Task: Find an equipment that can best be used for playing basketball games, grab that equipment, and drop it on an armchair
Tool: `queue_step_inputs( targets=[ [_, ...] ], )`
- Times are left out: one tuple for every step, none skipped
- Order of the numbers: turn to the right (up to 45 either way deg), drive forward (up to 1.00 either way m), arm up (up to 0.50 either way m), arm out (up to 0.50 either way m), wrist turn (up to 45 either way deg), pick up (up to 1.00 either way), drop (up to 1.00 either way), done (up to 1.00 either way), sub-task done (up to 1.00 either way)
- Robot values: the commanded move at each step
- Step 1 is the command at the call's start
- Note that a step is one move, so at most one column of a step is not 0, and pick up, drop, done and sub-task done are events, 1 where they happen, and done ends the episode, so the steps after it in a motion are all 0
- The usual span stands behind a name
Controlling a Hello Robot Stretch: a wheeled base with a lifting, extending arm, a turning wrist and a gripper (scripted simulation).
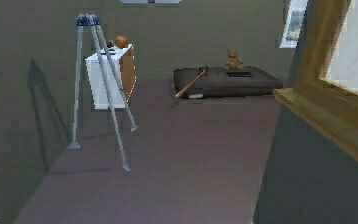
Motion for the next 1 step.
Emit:
queue_step_inputs(
  targets=[
    [0.0, 1.0, 0.0, 0.0, 0.0, 0.0, 0.0, 0.0, 0.0]
  ],
)
